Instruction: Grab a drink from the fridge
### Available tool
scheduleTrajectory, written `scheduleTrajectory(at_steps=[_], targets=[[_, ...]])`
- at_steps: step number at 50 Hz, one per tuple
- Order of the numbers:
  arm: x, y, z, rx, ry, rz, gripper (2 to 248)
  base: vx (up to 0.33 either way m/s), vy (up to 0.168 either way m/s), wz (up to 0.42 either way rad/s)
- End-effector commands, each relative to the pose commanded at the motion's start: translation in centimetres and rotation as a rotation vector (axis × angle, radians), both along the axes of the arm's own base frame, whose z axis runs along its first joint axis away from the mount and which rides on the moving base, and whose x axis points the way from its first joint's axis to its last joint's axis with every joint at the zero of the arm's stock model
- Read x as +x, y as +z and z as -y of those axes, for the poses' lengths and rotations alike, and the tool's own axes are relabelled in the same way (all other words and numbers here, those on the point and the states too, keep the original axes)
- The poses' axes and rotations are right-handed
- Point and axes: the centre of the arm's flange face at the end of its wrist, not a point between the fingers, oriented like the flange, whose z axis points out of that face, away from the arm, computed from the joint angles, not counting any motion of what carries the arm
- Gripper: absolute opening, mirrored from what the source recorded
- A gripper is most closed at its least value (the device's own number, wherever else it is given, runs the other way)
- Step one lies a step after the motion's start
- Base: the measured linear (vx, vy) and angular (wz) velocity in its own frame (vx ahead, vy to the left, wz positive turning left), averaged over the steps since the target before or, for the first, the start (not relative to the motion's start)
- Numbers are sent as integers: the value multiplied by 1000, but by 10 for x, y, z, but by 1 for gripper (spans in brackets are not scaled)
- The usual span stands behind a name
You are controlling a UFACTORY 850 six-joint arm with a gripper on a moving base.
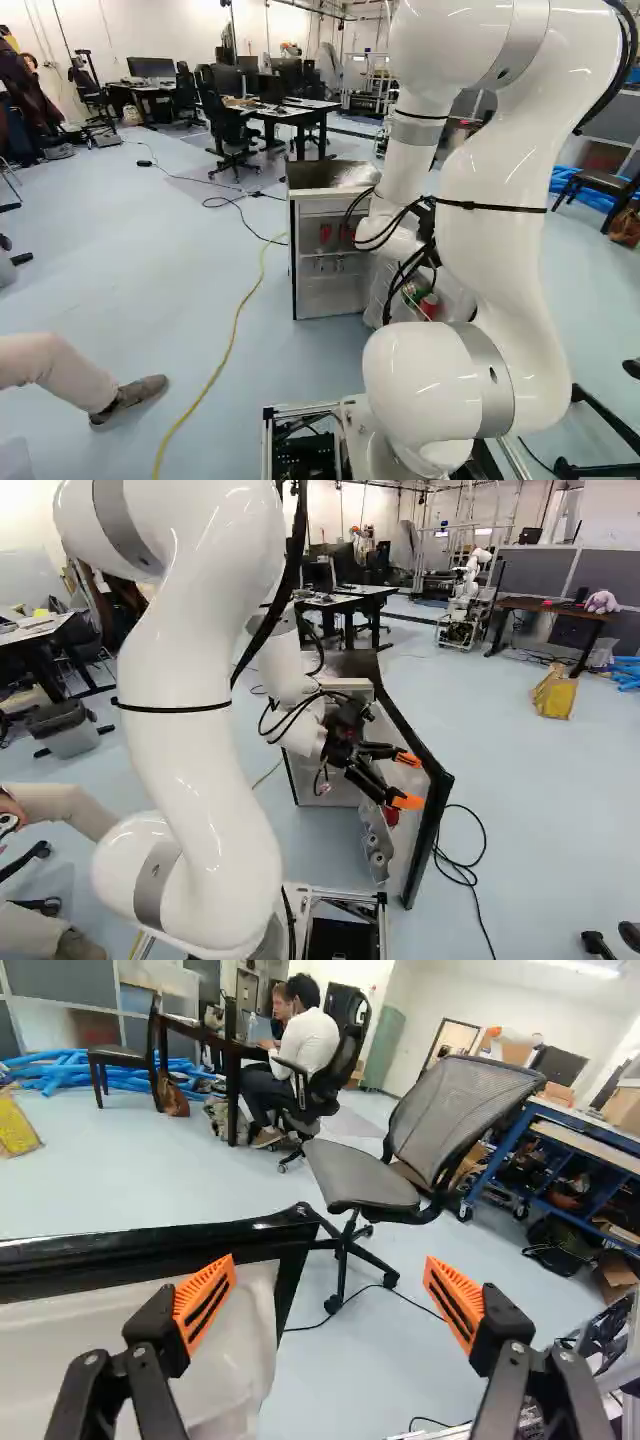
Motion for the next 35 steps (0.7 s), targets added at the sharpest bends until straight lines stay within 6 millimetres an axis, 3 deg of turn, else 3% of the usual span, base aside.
scheduleTrajectory(at_steps=[15,35], targets=[[-16,-1,-12,2,54,-31,247,0,0,0],[-53,-7,-49,36,364,-114,247,0,0,0]])
